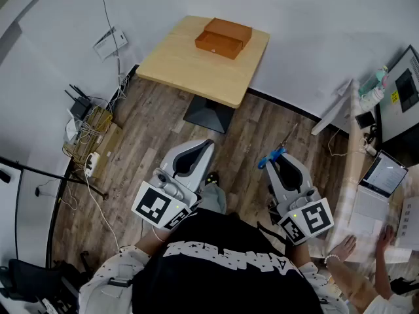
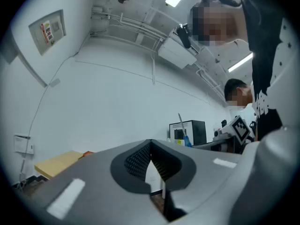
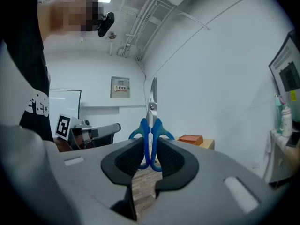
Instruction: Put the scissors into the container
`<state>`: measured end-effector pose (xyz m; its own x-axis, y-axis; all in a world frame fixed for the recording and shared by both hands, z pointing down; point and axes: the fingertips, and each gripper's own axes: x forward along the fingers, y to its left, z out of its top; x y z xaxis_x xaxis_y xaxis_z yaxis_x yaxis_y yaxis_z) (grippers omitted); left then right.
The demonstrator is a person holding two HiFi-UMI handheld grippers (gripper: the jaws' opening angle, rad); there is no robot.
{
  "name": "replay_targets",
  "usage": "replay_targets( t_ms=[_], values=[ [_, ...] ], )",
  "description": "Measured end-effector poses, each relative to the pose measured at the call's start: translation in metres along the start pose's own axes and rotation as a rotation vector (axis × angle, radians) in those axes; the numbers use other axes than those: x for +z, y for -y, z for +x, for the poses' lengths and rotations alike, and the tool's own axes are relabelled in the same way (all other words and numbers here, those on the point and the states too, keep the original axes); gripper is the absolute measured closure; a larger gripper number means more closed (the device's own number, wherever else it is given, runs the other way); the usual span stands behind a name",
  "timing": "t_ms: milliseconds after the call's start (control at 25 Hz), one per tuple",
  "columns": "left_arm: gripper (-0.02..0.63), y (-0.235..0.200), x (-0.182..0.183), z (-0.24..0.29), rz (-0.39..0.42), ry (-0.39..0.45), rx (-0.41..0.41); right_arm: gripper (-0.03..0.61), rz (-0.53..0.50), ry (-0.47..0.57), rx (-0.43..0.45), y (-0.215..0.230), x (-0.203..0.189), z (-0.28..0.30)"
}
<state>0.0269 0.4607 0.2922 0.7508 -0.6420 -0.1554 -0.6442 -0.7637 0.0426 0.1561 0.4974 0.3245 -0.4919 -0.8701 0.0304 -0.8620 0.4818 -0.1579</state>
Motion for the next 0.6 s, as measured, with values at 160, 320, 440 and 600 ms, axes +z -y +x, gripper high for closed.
replay_targets(
  t_ms=[160,320,440,600],
  values=[
    [0.614,0.0012,-0.0023,0.0005,0.018,-0.01,0.01,0.476,-0.009,-0.004,0.0,0.002,0.0015,0.0004],
    [0.614,0.0015,-0.0031,0.0033,0.014,-0.007,0.009,0.476,0.013,-0.001,0.013,0.0012,0.0006,0.0022],
    [0.614,-0.0007,-0.0062,0.0047,0.006,-0.01,0.012,0.476,0.02,0.006,0.012,0.0036,0.0012,0.0039],
    [0.614,-0.0048,-0.009,0.0095,-0.003,-0.018,0.01,0.476,0.035,0.008,0.002,0.01,0.0014,0.0068]
  ],
)
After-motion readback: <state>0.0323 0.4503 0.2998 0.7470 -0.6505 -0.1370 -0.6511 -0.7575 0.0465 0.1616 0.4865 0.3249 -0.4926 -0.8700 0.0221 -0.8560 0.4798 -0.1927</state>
